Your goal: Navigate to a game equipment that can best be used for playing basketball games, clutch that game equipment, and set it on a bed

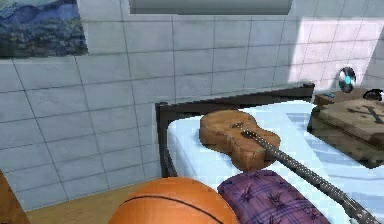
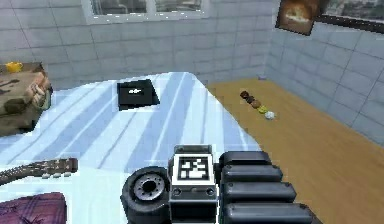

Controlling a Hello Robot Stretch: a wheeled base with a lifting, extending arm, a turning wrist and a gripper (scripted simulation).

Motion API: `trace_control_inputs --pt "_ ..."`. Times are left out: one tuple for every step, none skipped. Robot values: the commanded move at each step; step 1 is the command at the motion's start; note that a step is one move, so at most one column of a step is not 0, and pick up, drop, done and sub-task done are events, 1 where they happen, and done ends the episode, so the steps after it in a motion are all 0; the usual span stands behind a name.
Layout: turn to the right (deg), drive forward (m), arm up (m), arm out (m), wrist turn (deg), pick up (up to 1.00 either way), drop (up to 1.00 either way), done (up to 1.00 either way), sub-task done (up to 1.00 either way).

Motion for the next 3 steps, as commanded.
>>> trace_control_inputs --pt "-3.0 0.0 0.0 0.0 0.0 0.0 0.0 0.0 0.0" --pt "0.0 0.15 0.0 0.0 0.0 0.0 0.0 0.0 0.0" --pt "45.0 0.0 0.0 0.0 0.0 0.0 0.0 0.0 0.0"
